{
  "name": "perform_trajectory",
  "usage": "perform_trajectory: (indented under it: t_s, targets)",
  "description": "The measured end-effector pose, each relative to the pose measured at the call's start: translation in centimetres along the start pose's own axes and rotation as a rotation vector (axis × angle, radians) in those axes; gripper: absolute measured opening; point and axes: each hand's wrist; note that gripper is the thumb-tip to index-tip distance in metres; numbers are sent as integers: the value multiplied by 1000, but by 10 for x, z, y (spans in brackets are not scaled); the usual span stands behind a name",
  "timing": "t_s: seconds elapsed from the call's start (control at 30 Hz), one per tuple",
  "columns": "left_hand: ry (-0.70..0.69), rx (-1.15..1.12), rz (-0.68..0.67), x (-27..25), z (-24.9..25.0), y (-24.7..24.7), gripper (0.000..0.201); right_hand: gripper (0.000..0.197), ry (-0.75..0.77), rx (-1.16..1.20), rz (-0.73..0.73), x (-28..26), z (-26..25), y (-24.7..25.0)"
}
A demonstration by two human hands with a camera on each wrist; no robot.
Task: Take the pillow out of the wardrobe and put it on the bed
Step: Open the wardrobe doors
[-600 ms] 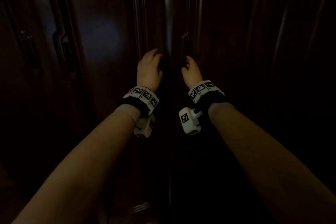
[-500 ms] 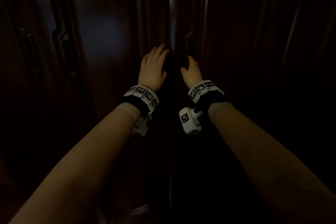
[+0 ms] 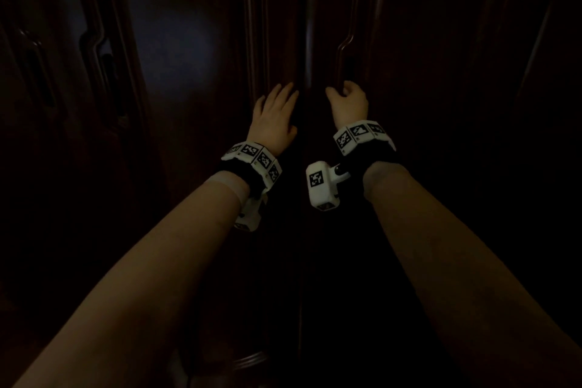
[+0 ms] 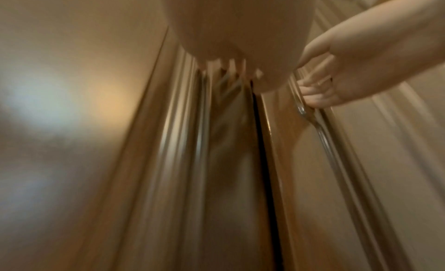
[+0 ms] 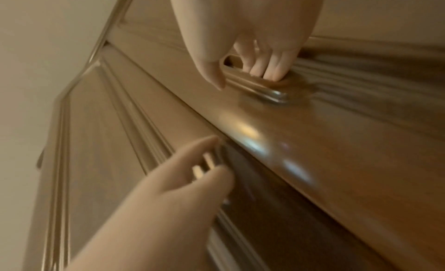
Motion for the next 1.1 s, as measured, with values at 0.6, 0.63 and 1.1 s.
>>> perform_trajectory:
  t_s: [0.6, 0.63, 1.1]
  targets:
    - [-283, -554, 154, -99, 123, 96, 44, 73, 134, 130, 83, -138, -47, 135]
    - [-311, -529, 140, -102, 130, 102, 46, 66, 142, 125, 76, -143, -51, 145]
    - [-564, -466, -59, -151, 241, 146, 75, 53, 279, -163, 173, -224, -22, 261]
Point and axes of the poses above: each hand's wrist, its own x-axis towards the middle knuckle, its own y-axis out of the back of the hand, z = x × y, and after that the axes turned 13 degrees about x, right-handed
